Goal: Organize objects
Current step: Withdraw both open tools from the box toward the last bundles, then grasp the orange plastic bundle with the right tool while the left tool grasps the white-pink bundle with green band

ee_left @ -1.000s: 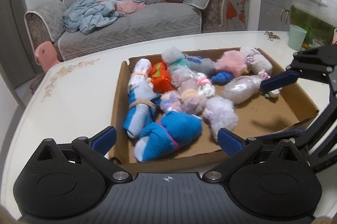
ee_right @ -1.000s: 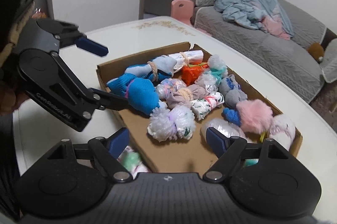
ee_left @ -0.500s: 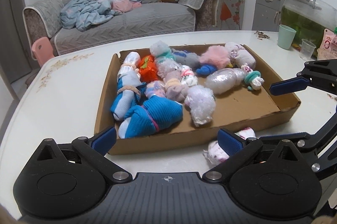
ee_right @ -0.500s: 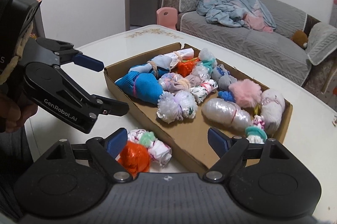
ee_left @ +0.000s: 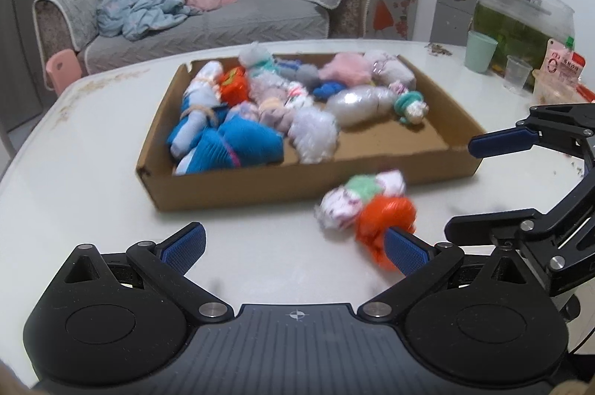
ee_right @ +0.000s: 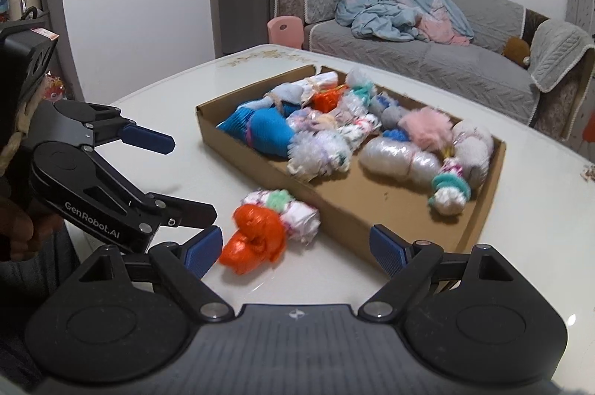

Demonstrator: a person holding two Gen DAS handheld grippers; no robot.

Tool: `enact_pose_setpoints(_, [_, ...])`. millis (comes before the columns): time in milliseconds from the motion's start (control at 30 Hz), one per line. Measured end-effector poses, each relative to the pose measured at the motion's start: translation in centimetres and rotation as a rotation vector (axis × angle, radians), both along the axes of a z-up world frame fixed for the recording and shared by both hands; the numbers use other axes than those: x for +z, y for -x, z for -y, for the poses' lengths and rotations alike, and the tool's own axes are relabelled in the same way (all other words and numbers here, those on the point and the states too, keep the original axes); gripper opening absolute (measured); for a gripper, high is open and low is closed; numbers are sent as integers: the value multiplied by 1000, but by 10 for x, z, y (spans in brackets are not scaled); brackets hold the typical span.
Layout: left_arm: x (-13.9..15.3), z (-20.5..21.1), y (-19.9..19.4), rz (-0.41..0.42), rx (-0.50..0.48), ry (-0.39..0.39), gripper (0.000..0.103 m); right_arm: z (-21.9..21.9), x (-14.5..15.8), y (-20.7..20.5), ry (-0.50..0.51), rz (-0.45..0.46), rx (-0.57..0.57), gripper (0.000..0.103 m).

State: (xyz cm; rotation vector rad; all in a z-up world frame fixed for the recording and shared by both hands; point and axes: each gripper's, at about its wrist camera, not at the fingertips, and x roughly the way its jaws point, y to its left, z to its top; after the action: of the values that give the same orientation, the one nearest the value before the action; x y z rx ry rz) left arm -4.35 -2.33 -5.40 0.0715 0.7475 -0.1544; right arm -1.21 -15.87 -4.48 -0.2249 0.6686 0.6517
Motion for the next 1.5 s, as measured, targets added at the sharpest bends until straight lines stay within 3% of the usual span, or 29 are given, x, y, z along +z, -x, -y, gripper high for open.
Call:
enact_pose_setpoints(467, [-19,-29,18,-55,103,6,102,-31,-26,2,-25,-66,-1,84])
enact_pose_setpoints(633, [-21,-40,29,-53,127,-11,102,-38,-30,2,-48,-75,-34,76])
enact_pose_setpoints(833, [-19,-51,31,-49,144,-3,102,-42,-39,-2,-72,-107,-72,41])
enact_pose_setpoints(867, [-18,-51,30,-45,141,-1,102,-40,-39,-2,-84,-118,-68,31])
enact_pose_setpoints(1100, [-17,-35,10,-16,75,24,102,-8,-32,7,-116,-99,-103,30])
enact_pose_setpoints(1400, [-22,31,-31,1,-49,23,102,48,-23,16,-136,-60,-192,30])
enact_pose_setpoints(1500, [-31,49,-41,-1,-49,5,102,59,-24,11,-143,-60,-218,30])
